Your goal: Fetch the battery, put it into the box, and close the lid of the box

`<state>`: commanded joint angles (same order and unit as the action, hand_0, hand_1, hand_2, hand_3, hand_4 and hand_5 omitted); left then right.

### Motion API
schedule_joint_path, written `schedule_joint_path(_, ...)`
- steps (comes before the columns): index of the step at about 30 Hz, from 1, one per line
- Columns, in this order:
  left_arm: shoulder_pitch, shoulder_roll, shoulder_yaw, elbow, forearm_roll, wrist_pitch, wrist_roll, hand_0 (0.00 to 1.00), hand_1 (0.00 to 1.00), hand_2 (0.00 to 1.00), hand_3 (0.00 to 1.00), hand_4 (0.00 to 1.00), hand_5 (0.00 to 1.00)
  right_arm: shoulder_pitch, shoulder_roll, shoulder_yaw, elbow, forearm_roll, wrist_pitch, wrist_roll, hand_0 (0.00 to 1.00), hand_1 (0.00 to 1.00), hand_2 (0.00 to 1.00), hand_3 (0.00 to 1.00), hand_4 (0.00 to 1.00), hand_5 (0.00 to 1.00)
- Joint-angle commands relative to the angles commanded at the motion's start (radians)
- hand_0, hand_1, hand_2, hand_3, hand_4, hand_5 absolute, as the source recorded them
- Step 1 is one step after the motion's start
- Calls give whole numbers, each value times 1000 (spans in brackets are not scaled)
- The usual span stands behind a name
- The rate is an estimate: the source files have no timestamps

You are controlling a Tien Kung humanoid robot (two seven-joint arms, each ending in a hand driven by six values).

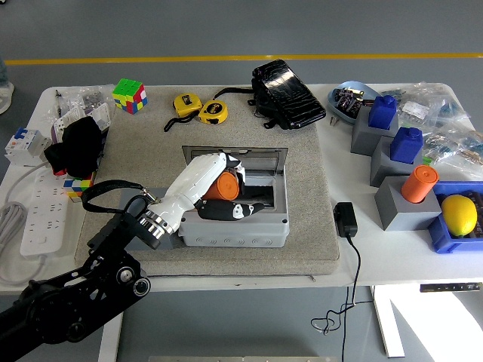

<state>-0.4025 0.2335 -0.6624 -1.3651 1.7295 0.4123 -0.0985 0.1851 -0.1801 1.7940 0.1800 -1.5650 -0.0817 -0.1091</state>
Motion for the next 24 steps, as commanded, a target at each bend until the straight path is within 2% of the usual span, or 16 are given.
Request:
schedule_joint_path(16,7,-13,13,18,-25,16,-32,42,31,108,100,811,295,-4,0,-1,0,-1,0,-2,866,818,789,842,998,998)
schedule_joint_path(17,6,-14,13,18,-26,14,-32,53,56,128,126,809,319,-5,0,-1,0,-1,1,-2,866,818,788,843,998,998)
schedule_joint_path(22,6,-13,15,20,-38,9,-38,53,56,128,126,809,319,-5,-1,-5,0,3,1,-1,866,818,788,843,998,998)
schedule_joint_path(23,7,-14,15,20,-41,7,-40,88,100,176,177,810,336,-5,0,-5,0,4,1,-1,864,817,788,842,998,998)
schedule_joint_path(24,7,-15,16,20,-43,5,-42,88,100,176,177,810,336,-5,0,-5,0,4,1,-1,864,817,788,842,998,998)
